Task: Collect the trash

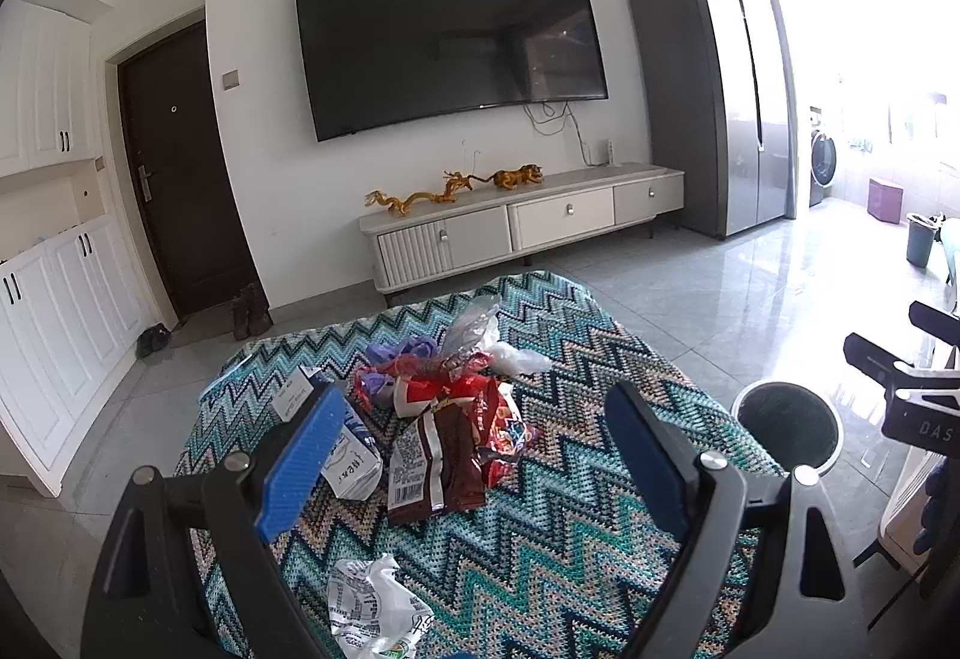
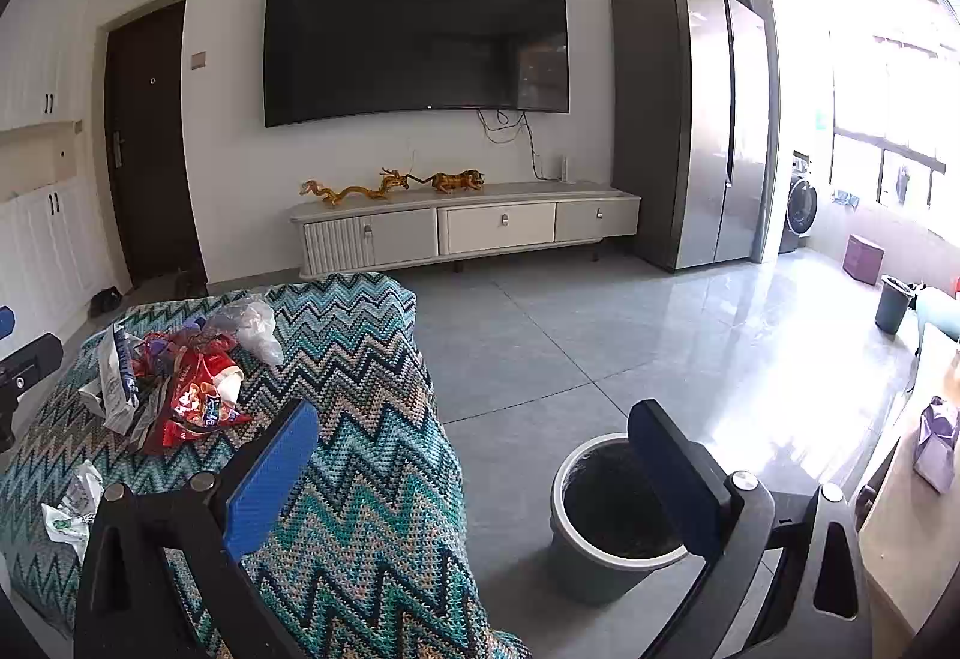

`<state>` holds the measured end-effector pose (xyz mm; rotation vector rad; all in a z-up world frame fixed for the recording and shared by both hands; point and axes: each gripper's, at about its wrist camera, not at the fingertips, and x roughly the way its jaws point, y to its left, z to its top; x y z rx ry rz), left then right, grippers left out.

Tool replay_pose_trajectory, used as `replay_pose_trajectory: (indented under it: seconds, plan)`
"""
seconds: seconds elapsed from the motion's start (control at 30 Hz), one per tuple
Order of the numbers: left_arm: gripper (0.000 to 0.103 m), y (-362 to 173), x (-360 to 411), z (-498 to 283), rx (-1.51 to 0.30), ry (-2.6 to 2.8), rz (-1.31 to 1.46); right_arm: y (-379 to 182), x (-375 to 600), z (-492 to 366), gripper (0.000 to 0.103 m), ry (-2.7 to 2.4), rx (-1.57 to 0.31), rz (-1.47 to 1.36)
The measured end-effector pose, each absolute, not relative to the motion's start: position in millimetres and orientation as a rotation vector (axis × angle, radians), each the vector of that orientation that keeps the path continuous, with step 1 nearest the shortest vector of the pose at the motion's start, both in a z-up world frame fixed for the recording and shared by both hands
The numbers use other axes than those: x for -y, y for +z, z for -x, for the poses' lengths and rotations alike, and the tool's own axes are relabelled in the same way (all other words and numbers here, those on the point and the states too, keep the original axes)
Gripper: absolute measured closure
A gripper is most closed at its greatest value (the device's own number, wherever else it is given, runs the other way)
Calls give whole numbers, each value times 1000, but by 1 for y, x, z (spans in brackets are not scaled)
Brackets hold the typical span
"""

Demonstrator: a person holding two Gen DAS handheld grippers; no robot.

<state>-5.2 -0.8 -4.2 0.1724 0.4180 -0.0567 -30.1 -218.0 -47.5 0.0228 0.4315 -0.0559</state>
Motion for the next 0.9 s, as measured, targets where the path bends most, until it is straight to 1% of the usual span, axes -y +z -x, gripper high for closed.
replay_pose_trajectory:
  seconds: [0.67, 0.9]
  plan:
    - [15, -6, -1, 2, -441, -105, -144, -49, 215, 27, 0, -46, -437, -8]
    - [15, -7, -20, -3, -456, -86, -123, -49, 212, 23, 0, -20, -460, -9]
